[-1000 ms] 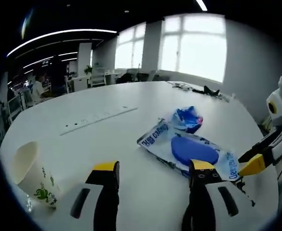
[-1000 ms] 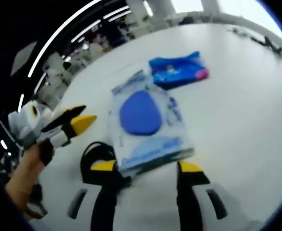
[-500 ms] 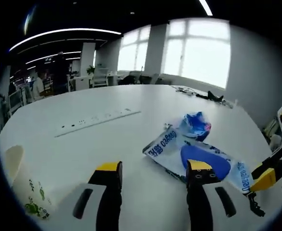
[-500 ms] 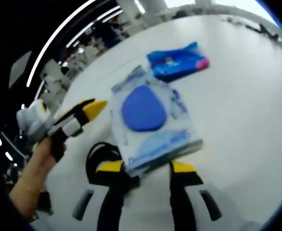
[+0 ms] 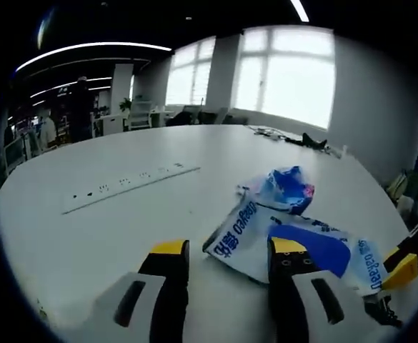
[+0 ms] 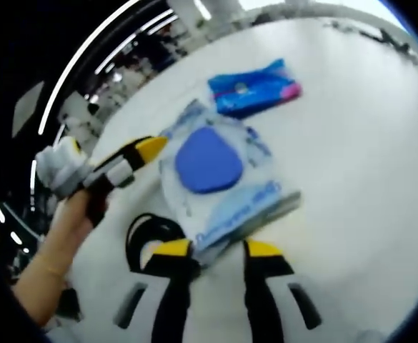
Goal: Arrange the tabletop items into an orderly group along one side of the table until the central work area is clear of visible clutter.
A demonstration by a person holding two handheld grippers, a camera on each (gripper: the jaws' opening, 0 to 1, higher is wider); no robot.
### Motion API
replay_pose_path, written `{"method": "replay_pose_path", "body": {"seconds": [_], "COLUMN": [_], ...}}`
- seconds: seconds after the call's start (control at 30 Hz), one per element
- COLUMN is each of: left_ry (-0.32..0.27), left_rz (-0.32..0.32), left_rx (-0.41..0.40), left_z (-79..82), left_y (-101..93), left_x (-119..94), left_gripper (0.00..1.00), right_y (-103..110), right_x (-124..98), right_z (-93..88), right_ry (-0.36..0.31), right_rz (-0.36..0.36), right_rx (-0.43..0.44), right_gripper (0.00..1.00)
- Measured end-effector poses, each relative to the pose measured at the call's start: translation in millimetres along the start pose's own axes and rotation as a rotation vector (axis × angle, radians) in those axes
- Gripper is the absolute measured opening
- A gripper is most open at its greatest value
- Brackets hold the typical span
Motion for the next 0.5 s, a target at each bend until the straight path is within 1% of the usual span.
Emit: {"method": "replay_pose_path", "body": {"seconds": [0.1, 0.13, 0.17, 0.2, 0.23, 0.27, 0.47, 0.5], "left_ry": [0.023, 0.041, 0.053, 0.062, 0.064, 0.074, 0.074, 0.077], "left_rz": [-0.016, -0.020, -0.020, -0.015, -0.001, -0.011, -0.005, 0.001], "left_rx": [0.003, 0.011, 0.020, 0.047, 0.080, 0.094, 0.089, 0.105], "left_z": [-1.9, -3.7, -5.1, -7.1, -7.9, -9.3, -7.9, -9.0], "left_y": [0.3, 0.3, 0.4, 0.6, 2.8, 1.0, 2.7, 3.4], "left_x": [3.7, 4.9, 5.5, 6.6, 7.7, 8.5, 10.2, 10.6], "left_gripper": [0.34, 0.31, 0.28, 0.24, 0.24, 0.23, 0.19, 0.17], "right_y": [1.2, 1.5, 1.5, 1.6, 1.8, 2.3, 2.6, 3.0], "right_x": [1.3, 1.9, 2.5, 3.0, 2.8, 2.9, 5.2, 5.8], "right_z": [-0.7, -1.6, -1.9, -1.7, -1.8, -2.3, -4.4, -5.0], "right_ry": [-0.004, -0.004, -0.006, -0.008, -0.008, -0.008, -0.014, -0.019], "right_rz": [0.015, 0.019, 0.020, 0.021, 0.020, 0.022, 0.033, 0.039], "right_rx": [0.022, 0.034, 0.036, 0.035, 0.035, 0.036, 0.057, 0.064], "right_gripper": [0.20, 0.20, 0.19, 0.19, 0.18, 0.18, 0.13, 0.13]}}
Point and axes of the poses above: the point that each gripper's makers call its tool centre point, and the gripper's own axes: x roughly forward along the fingers, y roughly to its left, z roughly out of its top, the point moved 5 cm from there along -x, roughly backward along the fingers, and after that the axes turned 14 degrees about z, right-handed, at the moved point
